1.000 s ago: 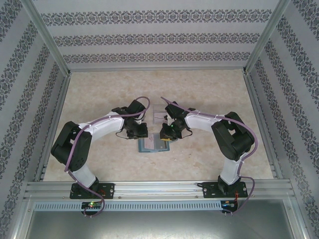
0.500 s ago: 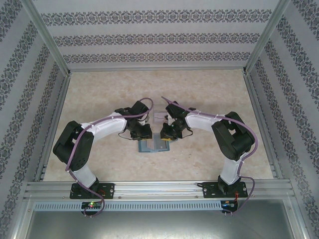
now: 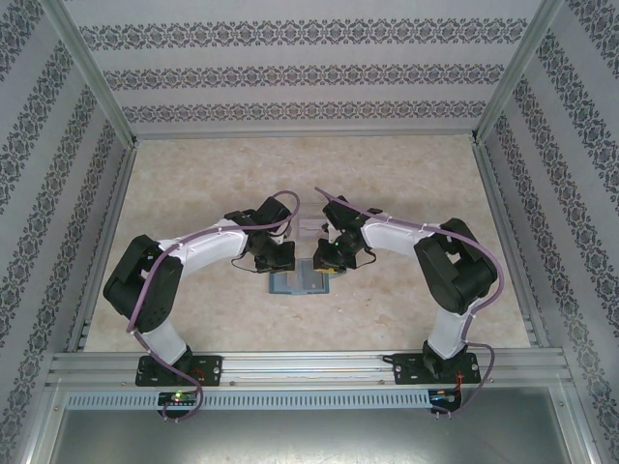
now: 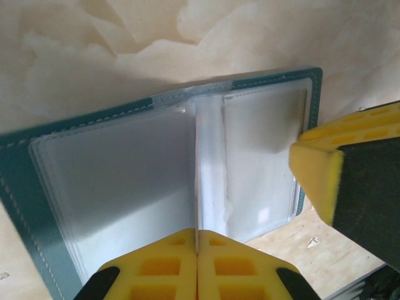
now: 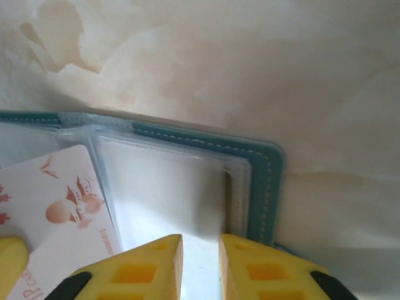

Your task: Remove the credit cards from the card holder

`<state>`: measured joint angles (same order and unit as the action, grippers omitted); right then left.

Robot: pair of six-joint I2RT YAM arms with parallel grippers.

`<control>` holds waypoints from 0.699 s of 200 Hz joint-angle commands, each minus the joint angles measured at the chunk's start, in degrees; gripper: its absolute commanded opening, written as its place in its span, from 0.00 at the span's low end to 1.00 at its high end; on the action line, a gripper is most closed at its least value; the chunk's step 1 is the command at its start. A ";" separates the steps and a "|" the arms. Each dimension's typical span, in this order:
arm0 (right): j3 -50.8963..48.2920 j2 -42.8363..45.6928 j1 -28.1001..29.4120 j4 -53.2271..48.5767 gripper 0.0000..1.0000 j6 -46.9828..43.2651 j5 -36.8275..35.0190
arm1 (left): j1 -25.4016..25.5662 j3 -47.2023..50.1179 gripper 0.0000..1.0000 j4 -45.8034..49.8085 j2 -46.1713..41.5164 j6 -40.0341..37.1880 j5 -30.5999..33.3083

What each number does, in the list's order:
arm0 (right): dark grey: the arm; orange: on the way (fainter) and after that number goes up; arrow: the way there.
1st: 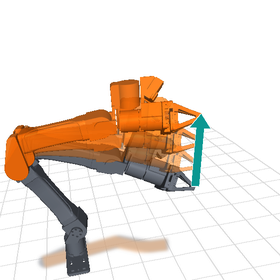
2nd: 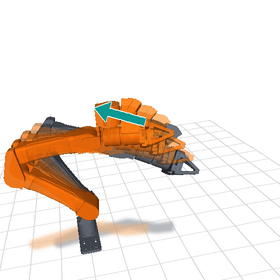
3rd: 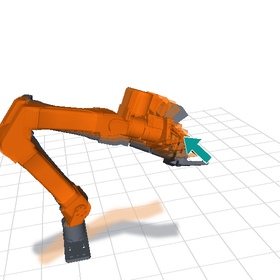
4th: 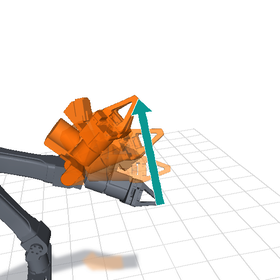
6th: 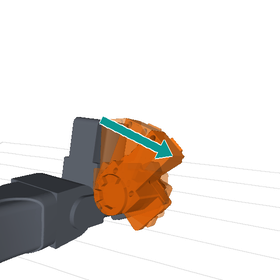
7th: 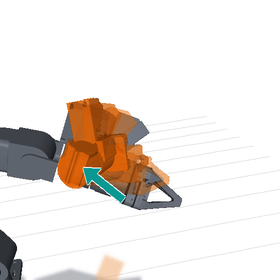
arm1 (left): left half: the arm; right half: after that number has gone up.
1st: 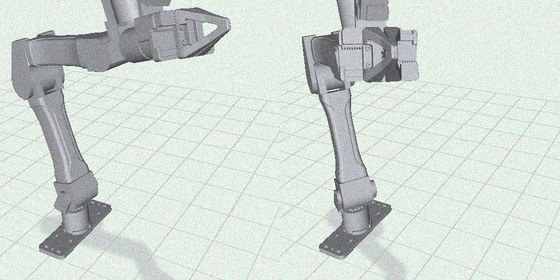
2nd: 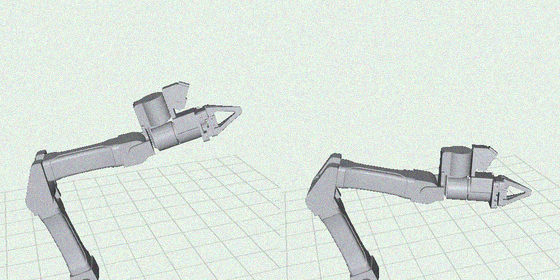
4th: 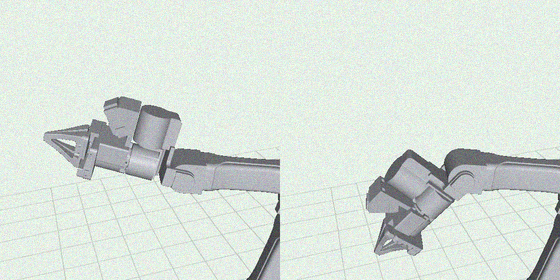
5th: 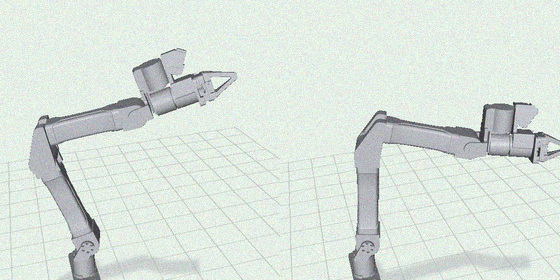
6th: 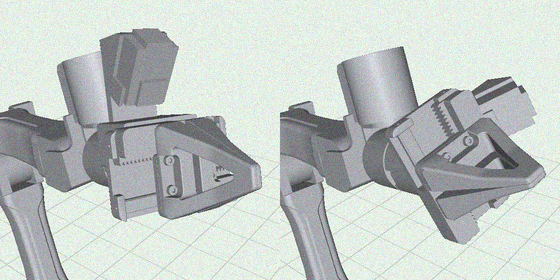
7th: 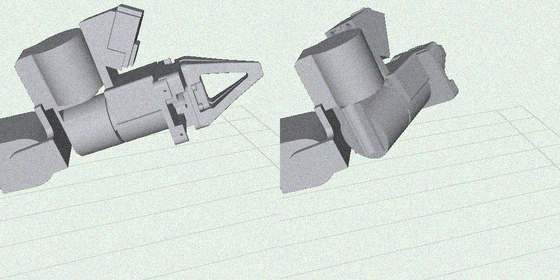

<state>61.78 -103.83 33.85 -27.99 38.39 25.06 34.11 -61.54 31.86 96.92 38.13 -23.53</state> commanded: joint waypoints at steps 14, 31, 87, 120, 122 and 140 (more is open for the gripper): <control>1.17 4.45 -1.41 -4.96 0.25 -1.87 -2.71 | 0.43 -3.34 0.05 3.07 -0.66 -1.51 2.22; 1.62 6.05 -1.81 -5.88 0.25 -2.17 -2.99 | 0.43 -4.73 0.05 4.52 -0.86 -2.84 2.61; 1.22 10.74 -4.84 -8.62 0.25 -3.94 -3.53 | 0.35 -11.17 0.01 11.31 0.47 -13.27 1.93; -0.14 13.34 -7.53 -9.53 0.25 -5.05 -3.44 | 0.26 -16.02 0.00 15.24 2.82 -24.87 1.40; -0.20 13.47 -7.73 -9.54 0.25 -5.14 -3.44 | 0.26 -16.28 0.00 15.43 3.07 -25.61 1.25; -0.94 14.52 -8.85 -9.76 0.25 -5.56 -3.36 | 0.30 -19.15 0.00 17.39 5.42 -32.80 -0.83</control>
<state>62.11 -91.57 26.20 -35.64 34.59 22.65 34.13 -77.19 43.29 98.91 18.74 -22.26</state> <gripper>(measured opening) 0.252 0.043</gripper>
